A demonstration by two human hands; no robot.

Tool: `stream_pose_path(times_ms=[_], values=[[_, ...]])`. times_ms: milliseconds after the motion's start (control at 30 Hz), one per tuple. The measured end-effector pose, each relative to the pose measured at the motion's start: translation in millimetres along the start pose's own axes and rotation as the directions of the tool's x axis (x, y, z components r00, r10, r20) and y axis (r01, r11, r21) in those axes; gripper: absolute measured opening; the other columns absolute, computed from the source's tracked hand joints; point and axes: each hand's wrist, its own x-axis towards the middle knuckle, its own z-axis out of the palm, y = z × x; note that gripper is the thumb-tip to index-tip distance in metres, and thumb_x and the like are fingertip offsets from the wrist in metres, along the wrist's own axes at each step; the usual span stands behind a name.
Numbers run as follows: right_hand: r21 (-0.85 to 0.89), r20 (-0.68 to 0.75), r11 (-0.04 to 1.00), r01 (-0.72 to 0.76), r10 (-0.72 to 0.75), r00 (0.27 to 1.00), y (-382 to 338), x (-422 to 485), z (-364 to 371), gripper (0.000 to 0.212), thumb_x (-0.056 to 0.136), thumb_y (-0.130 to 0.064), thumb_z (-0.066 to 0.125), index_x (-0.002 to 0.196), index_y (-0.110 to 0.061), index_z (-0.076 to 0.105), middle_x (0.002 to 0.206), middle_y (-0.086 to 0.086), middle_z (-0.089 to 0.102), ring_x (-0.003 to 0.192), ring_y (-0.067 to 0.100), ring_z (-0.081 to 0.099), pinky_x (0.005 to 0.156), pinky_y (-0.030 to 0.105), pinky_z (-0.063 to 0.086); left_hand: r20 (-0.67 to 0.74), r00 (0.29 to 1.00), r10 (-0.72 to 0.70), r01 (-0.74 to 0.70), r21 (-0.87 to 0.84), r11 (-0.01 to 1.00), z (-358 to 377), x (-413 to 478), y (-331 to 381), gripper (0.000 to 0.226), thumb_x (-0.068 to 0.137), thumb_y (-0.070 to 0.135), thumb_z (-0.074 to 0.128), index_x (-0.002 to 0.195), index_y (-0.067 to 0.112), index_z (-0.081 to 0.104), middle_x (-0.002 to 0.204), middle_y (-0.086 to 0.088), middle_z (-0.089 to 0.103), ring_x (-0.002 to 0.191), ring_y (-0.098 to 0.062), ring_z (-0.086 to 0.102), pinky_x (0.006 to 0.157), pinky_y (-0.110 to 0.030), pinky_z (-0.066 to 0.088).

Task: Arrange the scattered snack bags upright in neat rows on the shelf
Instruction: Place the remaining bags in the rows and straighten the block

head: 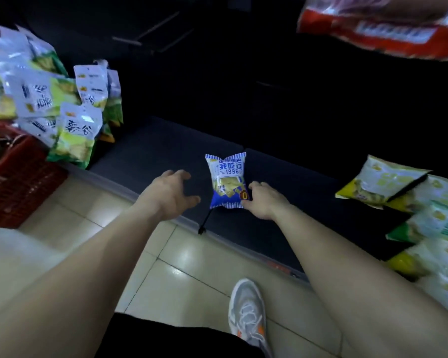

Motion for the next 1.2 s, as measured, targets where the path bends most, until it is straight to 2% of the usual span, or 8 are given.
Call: stream_pose_path(times_ms=[100,233,367,467,667,800,933,1200], values=[[0.157,-0.022,0.985,-0.078,0.082,0.996,-4.3,40.1,18.2,0.069,0.092,-0.054,0.056,0.143,-0.012,0.037,0.141,0.013,0.045,0.123,0.033,0.051,0.096,0.045,0.047,0.004,1.0,0.01,-0.01,-0.029,1.0,4.1,14.2,-3.2,0.073,0.084,0.051,0.067,0.145,0.023,0.039,0.143,-0.005,0.043,0.126,-0.024,0.049,0.099,-0.034,0.043],[0.306,-0.007,0.942,-0.136,0.145,0.989,-7.2,77.8,39.4,0.072,0.087,-0.062,0.059,0.133,-0.01,0.042,0.132,0.013,0.054,0.115,0.033,0.057,0.085,0.04,0.048,0.008,1.0,-0.006,0.007,-0.079,0.997,8.1,26.5,-8.6,0.071,0.085,0.052,0.067,0.144,0.023,0.041,0.144,-0.003,0.046,0.141,-0.021,0.034,0.104,-0.033,0.037],[0.499,0.001,0.858,-0.12,0.138,0.99,-8.7,92.9,53.6,0.071,0.076,-0.06,0.074,0.123,-0.012,0.05,0.124,0.005,0.062,0.109,0.026,0.061,0.084,0.036,0.049,0.007,1.0,-0.015,0.016,-0.106,0.994,11.1,34.0,-3.4,0.072,0.083,0.054,0.067,0.143,0.024,0.043,0.14,0.0,0.046,0.124,-0.02,0.049,0.088,-0.024,0.035],[0.566,0.007,0.816,-0.119,0.14,0.99,-9.8,92.0,57.1,0.067,0.069,-0.052,0.084,0.116,-0.014,0.056,0.114,0.0,0.065,0.102,0.021,0.064,0.081,0.031,0.048,0.014,1.0,-0.008,0.009,-0.112,0.994,11.4,35.8,3.5,0.073,0.082,0.054,0.068,0.143,0.024,0.043,0.139,0.0,0.047,0.122,-0.019,0.05,0.087,-0.024,0.035],[0.435,-0.005,0.896,-0.087,0.099,0.995,6.8,61.7,38.7,0.068,0.06,-0.043,0.088,0.112,-0.017,0.052,0.116,0.0,0.059,0.103,0.022,0.061,0.087,0.036,0.051,0.006,1.0,0.03,-0.029,-0.147,0.989,3.4,33.5,30.4,0.071,0.081,0.053,0.07,0.141,0.025,0.046,0.138,-0.001,0.051,0.125,-0.02,0.049,0.092,-0.026,0.037],[0.415,-0.02,0.909,-0.035,0.047,0.999,29.2,11.0,2.4,0.061,0.061,-0.037,0.09,0.105,-0.023,0.05,0.101,-0.009,0.06,0.092,0.013,0.061,0.083,0.033,0.051,-0.007,0.998,0.058,-0.058,-0.161,0.985,-4.7,27.1,48.7,0.073,0.08,0.051,0.073,0.142,0.023,0.046,0.139,-0.003,0.051,0.125,-0.021,0.051,0.097,-0.03,0.041],[0.348,-0.079,0.935,0.06,-0.034,0.996,59.1,-59.7,-47.2,0.072,0.057,-0.043,0.092,0.111,-0.03,0.046,0.101,-0.013,0.063,0.093,0.009,0.063,0.083,0.033,0.052,-0.039,0.992,0.12,-0.125,-0.159,0.979,-12.7,12.3,72.3,0.086,0.072,0.055,0.078,0.143,0.023,0.044,0.139,-0.004,0.051,0.125,-0.02,0.051,0.1,-0.03,0.041],[0.178,-0.193,0.977,0.119,-0.084,0.978,130.9,-211.1,-128.4,0.093,0.055,-0.052,0.09,0.129,-0.029,0.04,0.106,-0.011,0.065,0.092,0.009,0.065,0.083,0.036,0.055,0.082,0.898,0.431,-0.389,-0.309,0.868,-13.2,-48.3,174.6,0.108,0.055,0.059,0.086,0.147,0.03,0.038,0.135,0.014,0.052,0.127,-0.011,0.049,0.105,-0.032,0.039]])
